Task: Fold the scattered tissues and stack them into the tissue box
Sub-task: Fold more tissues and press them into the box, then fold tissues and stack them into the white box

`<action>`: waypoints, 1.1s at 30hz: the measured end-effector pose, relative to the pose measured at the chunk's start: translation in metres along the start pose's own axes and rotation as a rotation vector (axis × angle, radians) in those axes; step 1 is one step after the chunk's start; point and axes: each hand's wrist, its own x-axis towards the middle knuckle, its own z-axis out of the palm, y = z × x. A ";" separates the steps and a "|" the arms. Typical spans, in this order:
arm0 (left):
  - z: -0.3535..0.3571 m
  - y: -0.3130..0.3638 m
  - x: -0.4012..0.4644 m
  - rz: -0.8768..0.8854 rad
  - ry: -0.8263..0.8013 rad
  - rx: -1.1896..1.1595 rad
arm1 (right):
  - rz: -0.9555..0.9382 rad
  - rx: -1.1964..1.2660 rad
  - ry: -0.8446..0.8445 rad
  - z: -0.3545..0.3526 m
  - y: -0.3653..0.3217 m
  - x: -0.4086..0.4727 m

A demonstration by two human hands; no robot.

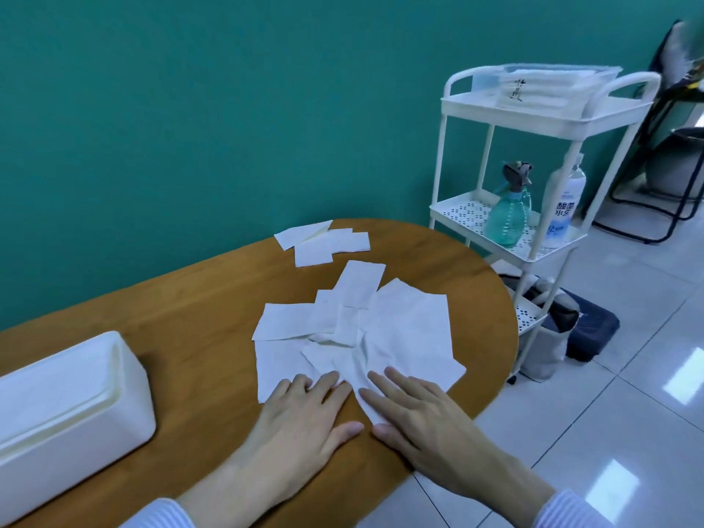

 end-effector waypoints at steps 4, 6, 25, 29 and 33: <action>0.007 -0.004 -0.010 0.006 0.173 0.045 | -0.071 0.064 -0.032 0.000 -0.015 -0.002; 0.004 -0.005 -0.008 -0.026 0.244 0.067 | -0.078 0.121 -0.040 -0.004 -0.015 -0.005; 0.002 -0.012 -0.015 0.405 0.145 -0.237 | 0.041 0.052 0.175 -0.009 0.020 -0.047; 0.004 -0.013 -0.017 0.385 0.229 -0.226 | -0.036 -0.062 0.136 0.000 0.020 -0.063; 0.006 -0.009 -0.018 0.398 0.304 -0.191 | -0.088 -0.027 0.264 0.002 0.018 -0.070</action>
